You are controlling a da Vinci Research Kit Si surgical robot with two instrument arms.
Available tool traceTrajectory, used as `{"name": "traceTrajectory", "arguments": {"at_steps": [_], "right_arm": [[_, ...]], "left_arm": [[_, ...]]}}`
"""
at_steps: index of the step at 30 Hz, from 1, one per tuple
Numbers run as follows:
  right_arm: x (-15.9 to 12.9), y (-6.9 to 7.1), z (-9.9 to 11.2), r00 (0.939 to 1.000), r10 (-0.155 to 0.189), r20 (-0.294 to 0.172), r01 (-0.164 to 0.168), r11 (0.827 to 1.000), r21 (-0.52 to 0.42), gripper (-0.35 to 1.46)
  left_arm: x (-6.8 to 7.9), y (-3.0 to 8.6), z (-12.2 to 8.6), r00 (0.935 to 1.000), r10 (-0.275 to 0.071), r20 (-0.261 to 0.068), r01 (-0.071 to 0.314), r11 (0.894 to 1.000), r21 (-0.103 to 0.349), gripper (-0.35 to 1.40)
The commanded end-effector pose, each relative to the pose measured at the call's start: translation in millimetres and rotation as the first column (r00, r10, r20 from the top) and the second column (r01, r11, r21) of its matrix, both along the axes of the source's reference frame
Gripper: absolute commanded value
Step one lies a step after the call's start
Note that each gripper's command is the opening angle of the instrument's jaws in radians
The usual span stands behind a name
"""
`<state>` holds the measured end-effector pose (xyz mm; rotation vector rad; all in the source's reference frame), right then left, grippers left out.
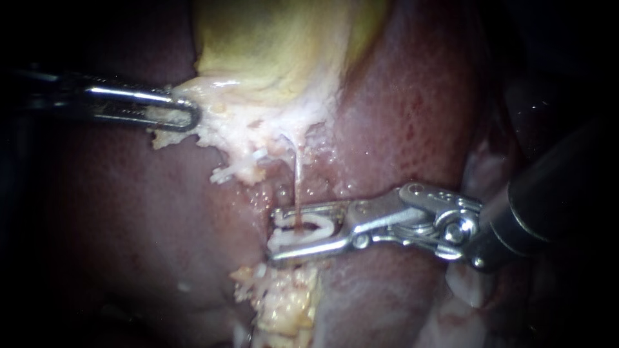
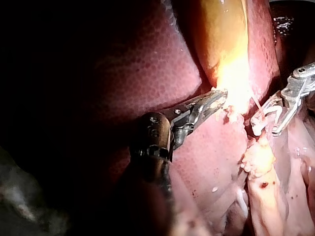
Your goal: Clipping second clip right tube
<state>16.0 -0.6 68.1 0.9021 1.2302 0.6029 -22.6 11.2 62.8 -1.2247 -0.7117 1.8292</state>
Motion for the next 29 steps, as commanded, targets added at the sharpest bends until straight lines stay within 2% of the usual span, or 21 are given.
{"name": "traceTrajectory", "arguments": {"at_steps": [1,5,7,8,11,13,17,29], "right_arm": [[-0.1,0.0,0.1,1.0,0.007,0.004,-0.007,1.0,-0.001,0.13],[-0.3,-0.1,0.0,0.9996,0.025,0.013,-0.024,1.0,-0.006,-0.16],[-0.4,-0.1,0.0,0.9994,0.028,0.022,-0.028,0.999,0.028,-0.33],[-0.4,-0.1,0.0,0.9993,0.028,0.025,-0.029,0.999,0.04,-0.35],[-0.6,-0.1,0.0,0.9984,0.043,0.038,-0.045,0.997,0.059,-0.35],[-0.9,0.0,-0.2,0.9962,0.066,0.057,-0.07,0.995,0.071,-0.35],[-1.1,0.2,-0.2,0.995,0.058,0.082,-0.064,0.996,0.066,-0.35],[-1.1,0.1,0.3,0.9949,0.059,0.082,-0.064,0.996,0.064,-0.35]], "left_arm": [[0.0,0.0,0.0,1.0,0.0,0.0,0.0,1.0,0.0,-0.35],[0.0,0.0,0.0,1.0,0.0,0.0,0.0,1.0,0.0,-0.35],[0.0,0.0,0.0,1.0,0.0,0.0,0.0,1.0,0.0,-0.35],[0.0,0.0,0.0,1.0,0.0,0.0,0.0,1.0,0.0,-0.35],[0.0,0.0,0.0,1.0,0.0,0.0,0.0,1.0,0.0,-0.35],[0.0,0.0,0.0,1.0,0.0,0.0,0.0,1.0,0.0,-0.35],[0.0,0.0,0.0,1.0,0.0,0.0,0.0,1.0,0.0,-0.35],[-0.1,0.0,0.2,1.0,0.0,0.0,0.0,1.0,-0.001,-0.35]]}}
